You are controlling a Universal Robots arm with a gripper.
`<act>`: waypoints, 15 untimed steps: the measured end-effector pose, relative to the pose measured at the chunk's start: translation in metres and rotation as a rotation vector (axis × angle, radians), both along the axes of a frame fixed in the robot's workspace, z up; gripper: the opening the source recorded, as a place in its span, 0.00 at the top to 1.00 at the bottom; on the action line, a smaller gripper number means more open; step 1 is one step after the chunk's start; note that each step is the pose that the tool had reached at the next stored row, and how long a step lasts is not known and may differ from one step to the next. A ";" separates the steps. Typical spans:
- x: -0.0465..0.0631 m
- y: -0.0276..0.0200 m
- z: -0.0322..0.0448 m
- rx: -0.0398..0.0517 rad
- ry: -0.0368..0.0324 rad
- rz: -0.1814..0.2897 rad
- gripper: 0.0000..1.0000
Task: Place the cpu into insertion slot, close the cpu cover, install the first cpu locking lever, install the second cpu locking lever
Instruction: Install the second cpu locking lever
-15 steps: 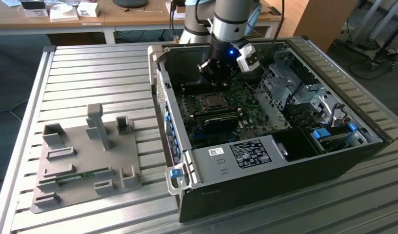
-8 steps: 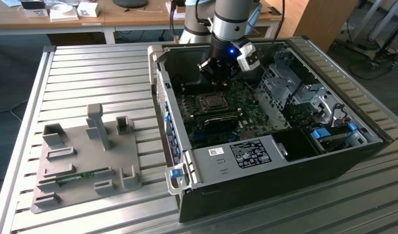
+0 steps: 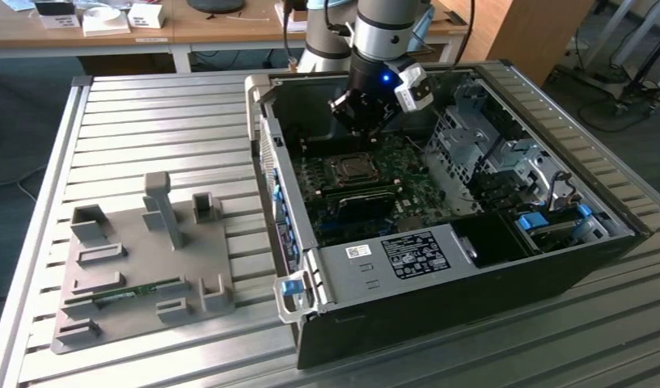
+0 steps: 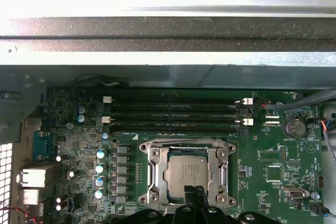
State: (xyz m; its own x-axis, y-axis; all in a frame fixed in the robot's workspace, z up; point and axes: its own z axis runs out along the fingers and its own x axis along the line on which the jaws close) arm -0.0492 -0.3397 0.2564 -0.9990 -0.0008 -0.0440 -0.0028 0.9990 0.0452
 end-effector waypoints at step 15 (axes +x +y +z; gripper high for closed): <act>0.000 -0.0013 0.0006 -0.0001 0.0001 0.000 0.90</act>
